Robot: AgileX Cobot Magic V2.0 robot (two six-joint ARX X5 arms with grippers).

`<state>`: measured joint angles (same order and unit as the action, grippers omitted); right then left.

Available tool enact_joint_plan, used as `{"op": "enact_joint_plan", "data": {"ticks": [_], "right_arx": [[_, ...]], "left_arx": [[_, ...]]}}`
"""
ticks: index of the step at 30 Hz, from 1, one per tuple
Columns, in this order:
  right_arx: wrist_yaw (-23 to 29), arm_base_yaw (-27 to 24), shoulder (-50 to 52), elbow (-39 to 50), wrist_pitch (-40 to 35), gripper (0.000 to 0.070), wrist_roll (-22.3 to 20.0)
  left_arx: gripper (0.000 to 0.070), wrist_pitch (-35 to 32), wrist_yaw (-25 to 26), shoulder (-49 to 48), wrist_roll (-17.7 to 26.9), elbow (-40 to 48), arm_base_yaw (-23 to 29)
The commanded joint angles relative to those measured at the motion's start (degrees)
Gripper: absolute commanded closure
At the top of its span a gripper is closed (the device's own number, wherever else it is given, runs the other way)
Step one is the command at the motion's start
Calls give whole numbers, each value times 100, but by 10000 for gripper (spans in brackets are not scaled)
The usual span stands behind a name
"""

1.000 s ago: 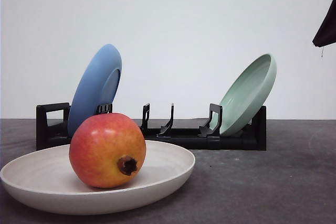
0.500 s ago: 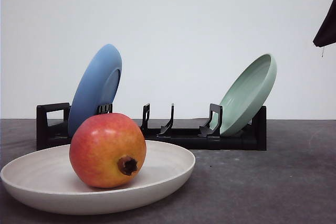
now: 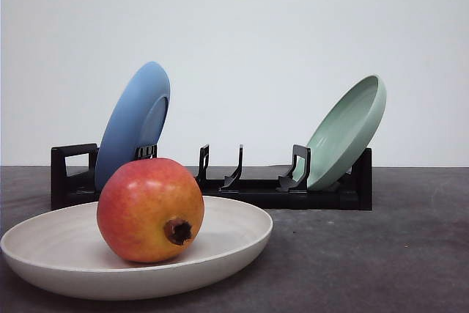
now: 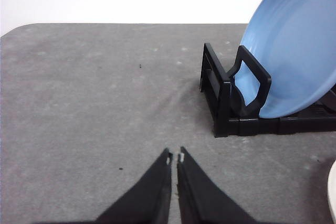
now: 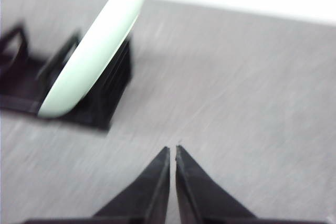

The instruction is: Place pomegranate in white plate

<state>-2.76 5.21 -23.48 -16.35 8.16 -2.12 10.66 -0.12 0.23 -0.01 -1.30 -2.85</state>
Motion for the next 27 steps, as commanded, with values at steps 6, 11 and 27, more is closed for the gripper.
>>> {"op": "enact_joint_plan", "data": {"ticks": [6, 11, 27], "right_arx": [[31, -218, 1161, 907, -216, 685, 173], [192, -281, 1760, 1374, -221, 685, 243], [407, -281, 2327, 1577, -231, 685, 269]], "left_arx": [[700, 9, -9, -9, 42, 63, 7], [700, 9, -9, -9, 42, 63, 4], [700, 7, -9, -7, 42, 63, 4]]}}
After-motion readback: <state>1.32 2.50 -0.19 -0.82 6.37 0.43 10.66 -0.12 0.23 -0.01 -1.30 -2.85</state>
